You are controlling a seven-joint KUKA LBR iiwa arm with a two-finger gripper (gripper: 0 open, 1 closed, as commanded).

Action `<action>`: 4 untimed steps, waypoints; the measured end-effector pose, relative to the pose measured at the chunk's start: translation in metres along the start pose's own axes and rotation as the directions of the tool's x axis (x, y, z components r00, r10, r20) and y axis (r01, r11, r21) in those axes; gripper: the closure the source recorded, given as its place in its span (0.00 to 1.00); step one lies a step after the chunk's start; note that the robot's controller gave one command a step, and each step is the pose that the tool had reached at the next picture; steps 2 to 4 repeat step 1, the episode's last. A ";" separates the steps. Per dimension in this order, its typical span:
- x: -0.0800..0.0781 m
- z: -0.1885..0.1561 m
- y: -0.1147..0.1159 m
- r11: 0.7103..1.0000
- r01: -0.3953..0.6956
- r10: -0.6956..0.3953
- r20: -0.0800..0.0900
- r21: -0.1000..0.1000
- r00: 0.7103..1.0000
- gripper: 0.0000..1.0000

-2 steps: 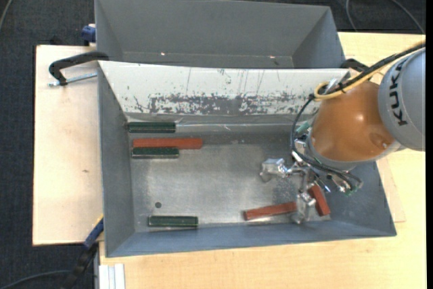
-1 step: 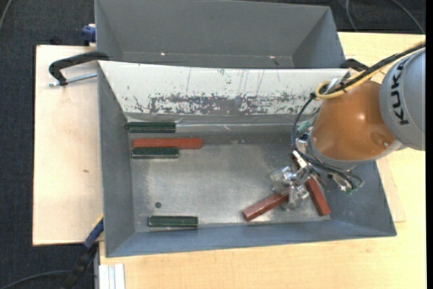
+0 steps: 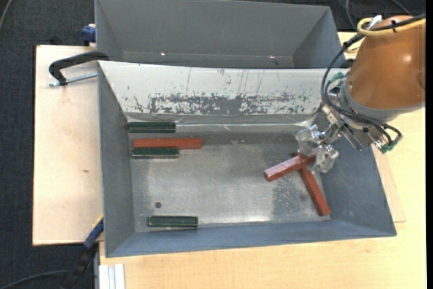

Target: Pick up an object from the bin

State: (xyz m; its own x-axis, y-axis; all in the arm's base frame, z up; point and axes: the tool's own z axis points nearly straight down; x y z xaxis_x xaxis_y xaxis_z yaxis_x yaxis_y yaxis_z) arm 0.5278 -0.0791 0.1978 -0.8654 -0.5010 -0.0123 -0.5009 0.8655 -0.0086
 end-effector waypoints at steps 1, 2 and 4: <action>-0.004 -0.120 0.016 0.978 0.209 -0.209 0.000 -0.001 0.978 1.00; -0.004 -0.120 0.016 0.978 0.209 -0.209 0.000 -0.001 0.978 1.00; -0.004 -0.120 0.016 0.978 0.209 -0.209 0.000 -0.001 0.978 1.00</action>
Offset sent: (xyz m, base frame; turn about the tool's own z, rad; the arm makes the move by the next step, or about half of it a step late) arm -0.0089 0.0151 0.1156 -0.2126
